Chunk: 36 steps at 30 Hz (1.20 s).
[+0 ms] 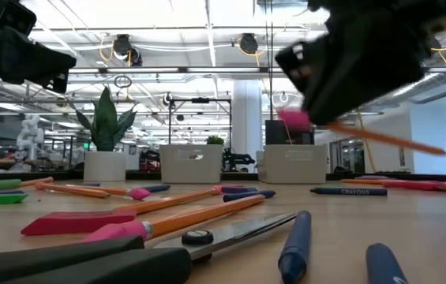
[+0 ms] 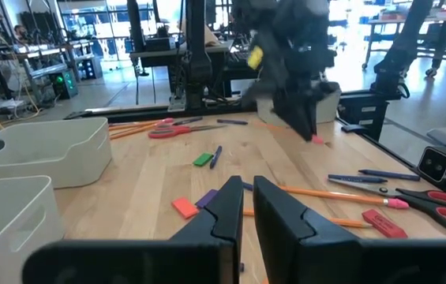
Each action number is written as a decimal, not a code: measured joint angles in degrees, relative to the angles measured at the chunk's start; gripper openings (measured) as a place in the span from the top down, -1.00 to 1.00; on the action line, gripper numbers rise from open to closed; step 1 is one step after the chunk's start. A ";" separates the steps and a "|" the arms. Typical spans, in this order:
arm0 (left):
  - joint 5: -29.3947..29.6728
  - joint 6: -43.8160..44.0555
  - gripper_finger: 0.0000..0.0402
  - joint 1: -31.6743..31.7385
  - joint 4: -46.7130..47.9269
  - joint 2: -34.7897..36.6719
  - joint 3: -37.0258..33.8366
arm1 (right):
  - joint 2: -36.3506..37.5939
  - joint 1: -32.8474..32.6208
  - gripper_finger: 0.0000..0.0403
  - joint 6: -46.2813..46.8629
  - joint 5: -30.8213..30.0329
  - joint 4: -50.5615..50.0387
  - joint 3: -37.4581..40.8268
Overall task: Sort crayons/erasers/pens/pencils in bins
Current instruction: Put the yellow pencil into the top right bin
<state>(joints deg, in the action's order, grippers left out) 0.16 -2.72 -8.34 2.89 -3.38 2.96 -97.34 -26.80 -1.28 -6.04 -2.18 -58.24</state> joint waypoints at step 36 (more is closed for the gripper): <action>0.00 0.02 0.81 0.00 -0.04 0.00 0.02 | 3.46 54.72 0.91 -4.51 -13.42 -22.64 -25.96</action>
<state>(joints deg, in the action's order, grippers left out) 0.16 -2.70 -8.34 2.85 -3.38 2.98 -93.87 27.91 -5.80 -19.46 -24.82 -84.20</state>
